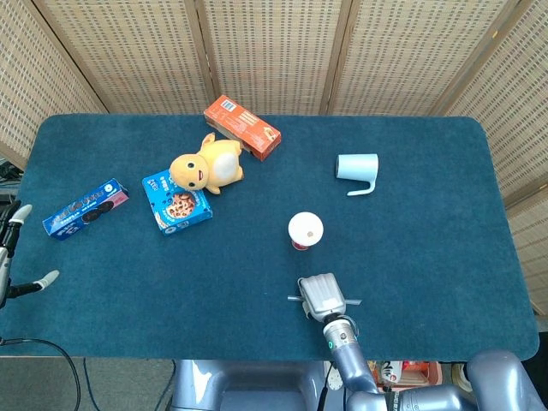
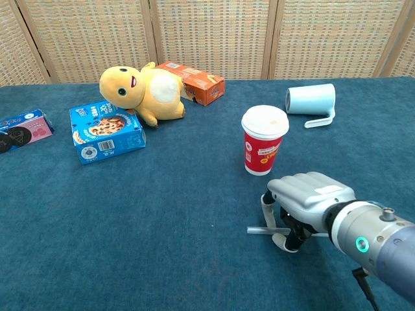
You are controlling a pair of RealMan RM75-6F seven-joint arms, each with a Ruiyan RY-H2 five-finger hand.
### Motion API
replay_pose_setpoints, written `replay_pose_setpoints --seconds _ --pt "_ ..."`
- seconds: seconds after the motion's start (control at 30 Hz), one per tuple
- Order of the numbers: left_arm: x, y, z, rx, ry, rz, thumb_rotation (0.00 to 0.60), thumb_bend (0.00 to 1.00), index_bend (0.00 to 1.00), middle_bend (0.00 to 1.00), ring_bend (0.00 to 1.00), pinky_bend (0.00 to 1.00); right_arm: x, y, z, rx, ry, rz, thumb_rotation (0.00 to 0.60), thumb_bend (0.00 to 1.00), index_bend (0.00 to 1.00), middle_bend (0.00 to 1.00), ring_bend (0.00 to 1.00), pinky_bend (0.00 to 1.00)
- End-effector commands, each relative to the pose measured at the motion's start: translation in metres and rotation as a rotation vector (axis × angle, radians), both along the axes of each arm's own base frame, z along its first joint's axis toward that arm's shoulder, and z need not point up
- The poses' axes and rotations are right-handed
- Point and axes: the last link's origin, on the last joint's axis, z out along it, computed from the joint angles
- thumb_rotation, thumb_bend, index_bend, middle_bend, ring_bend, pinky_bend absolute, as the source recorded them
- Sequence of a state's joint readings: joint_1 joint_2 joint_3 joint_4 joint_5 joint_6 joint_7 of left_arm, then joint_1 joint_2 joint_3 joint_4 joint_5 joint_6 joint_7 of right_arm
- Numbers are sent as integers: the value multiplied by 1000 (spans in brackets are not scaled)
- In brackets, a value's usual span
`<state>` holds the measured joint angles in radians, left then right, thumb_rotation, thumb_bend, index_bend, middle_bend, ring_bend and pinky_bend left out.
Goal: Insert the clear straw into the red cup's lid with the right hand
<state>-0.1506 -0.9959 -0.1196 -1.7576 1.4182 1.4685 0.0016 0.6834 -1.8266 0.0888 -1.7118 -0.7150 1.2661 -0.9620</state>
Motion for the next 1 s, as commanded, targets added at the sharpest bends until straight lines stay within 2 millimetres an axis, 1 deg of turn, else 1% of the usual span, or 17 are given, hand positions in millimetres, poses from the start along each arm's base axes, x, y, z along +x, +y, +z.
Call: replay_pose_setpoints --seconds 0.03,0.2,0.33,0.4,0.57,0.73,0.8,0.83,0.93,1.0 --pt "0 0 0 0 -1 1 600 0 0 0 0 0 0 4 5 4 -20 38 600 465 704 899 749 763" --pt "0 0 1 0 -4 1 600 0 0 0 0 0 2 7 16 -1 -74 102 600 467 710 901 750 762" --pt "0 0 0 -3 -5 1 600 0 0 0 0 0 5 6 27 -28 -103 189 600 478 710 901 749 762" --pt "0 0 0 -6 -5 0 600 0 0 0 0 0 8 6 34 -29 -151 205 600 481 710 901 750 762" --pt "0 0 -1 -8 -4 1 600 0 0 0 0 0 22 5 56 20 -299 226 600 492 710 901 749 762" --pt "0 1 -3 -13 0 3 600 0 0 0 0 0 30 2 73 31 -352 263 600 497 710 900 750 762" --pt "0 1 -4 -17 2 3 600 0 0 0 0 0 37 -1 83 31 -397 273 600 500 710 900 750 762" --pt "1 1 -5 -20 5 3 600 0 0 0 0 0 46 -9 95 27 -433 281 600 500 710 900 750 762" --pt "1 2 -6 -23 7 4 600 0 0 0 0 0 54 -23 114 22 -462 272 600 502 710 900 749 762" --pt "1 2 -6 -22 7 6 600 0 0 0 0 0 59 -30 123 11 -490 263 600 503 710 900 749 763"
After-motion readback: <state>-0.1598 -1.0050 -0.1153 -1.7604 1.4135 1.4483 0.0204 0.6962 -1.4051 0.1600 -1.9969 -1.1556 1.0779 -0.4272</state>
